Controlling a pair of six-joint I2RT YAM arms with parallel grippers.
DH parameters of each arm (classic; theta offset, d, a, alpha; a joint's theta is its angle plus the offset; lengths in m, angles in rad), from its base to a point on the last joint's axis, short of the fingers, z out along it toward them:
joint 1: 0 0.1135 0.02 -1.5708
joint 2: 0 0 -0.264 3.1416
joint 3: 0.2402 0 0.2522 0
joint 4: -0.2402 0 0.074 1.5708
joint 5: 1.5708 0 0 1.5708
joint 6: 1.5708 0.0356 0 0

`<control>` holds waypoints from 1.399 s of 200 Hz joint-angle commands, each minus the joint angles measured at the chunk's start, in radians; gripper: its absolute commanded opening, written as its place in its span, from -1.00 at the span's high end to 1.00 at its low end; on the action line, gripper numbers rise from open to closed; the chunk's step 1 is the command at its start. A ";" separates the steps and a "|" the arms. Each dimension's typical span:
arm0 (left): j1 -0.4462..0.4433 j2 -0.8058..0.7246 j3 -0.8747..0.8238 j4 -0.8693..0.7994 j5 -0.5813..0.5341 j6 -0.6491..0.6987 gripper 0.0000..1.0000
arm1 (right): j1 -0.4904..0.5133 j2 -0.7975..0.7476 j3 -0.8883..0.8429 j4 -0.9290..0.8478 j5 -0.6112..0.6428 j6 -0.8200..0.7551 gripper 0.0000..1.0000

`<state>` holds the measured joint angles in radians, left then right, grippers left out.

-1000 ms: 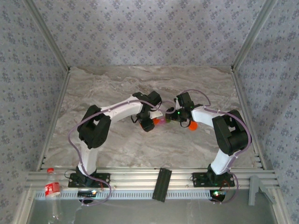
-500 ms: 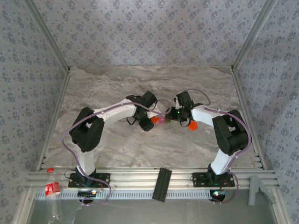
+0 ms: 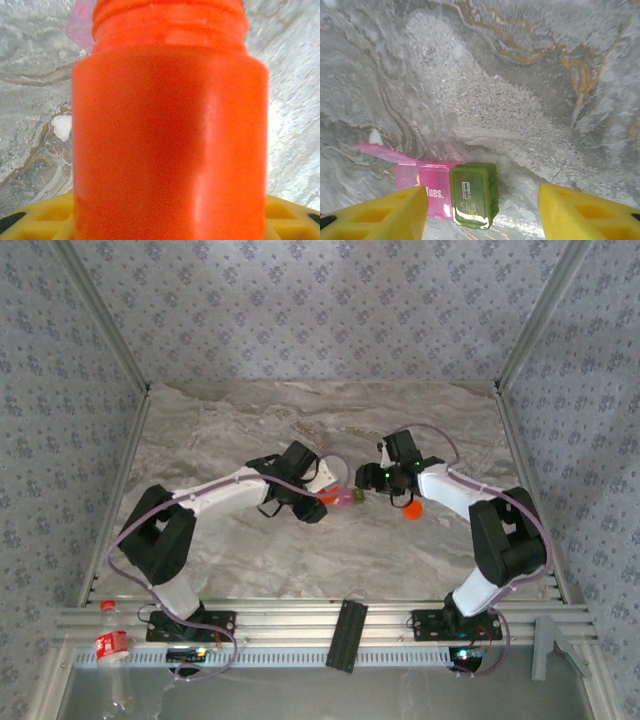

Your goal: Sort the pills into containers

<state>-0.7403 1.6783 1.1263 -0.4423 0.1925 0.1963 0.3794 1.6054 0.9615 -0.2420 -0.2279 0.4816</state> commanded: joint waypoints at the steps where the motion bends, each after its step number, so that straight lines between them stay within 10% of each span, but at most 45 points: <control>1: 0.015 -0.090 -0.061 0.171 0.064 -0.030 1.00 | -0.017 -0.047 0.031 -0.063 0.028 0.005 -0.29; 163: 0.038 -0.272 -0.231 0.927 0.121 -0.188 1.00 | -0.073 -0.181 -0.029 -0.455 0.329 -0.050 -0.67; 280: -0.033 -0.418 -0.199 0.993 0.117 -0.179 1.00 | -0.090 -0.036 -0.048 -0.405 0.345 -0.040 -0.53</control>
<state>-0.7597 1.3025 0.8932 0.4984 0.2928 0.0097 0.3012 1.5440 0.8986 -0.6487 0.0917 0.4473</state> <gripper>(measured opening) 0.547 0.781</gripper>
